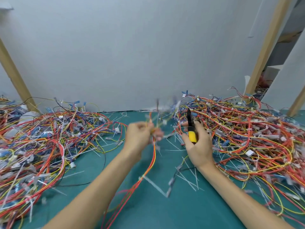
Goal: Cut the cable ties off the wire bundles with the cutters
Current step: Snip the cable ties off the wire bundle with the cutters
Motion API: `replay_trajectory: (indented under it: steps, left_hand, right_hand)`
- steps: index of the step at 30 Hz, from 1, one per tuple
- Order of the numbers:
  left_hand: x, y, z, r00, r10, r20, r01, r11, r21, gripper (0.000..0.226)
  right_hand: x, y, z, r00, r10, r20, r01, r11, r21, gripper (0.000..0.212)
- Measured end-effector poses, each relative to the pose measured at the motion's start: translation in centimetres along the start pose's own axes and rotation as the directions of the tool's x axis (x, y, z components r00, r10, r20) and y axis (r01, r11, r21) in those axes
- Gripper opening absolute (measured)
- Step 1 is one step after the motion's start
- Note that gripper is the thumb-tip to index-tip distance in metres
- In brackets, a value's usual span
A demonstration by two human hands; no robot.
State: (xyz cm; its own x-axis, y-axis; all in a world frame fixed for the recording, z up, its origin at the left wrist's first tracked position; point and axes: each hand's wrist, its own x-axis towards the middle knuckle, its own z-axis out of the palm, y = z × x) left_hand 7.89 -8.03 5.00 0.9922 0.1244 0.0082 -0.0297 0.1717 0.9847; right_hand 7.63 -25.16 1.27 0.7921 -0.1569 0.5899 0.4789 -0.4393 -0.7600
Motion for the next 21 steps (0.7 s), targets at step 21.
replay_trajectory:
  steps: [21]
  left_hand:
    - [-1.7,-4.4,-3.1,0.997,0.010,0.073,-0.008,1.000,-0.027,0.009]
  right_hand:
    - [-0.4,0.8,0.6,0.972,0.049,0.232,0.029,0.946,-0.322,0.060]
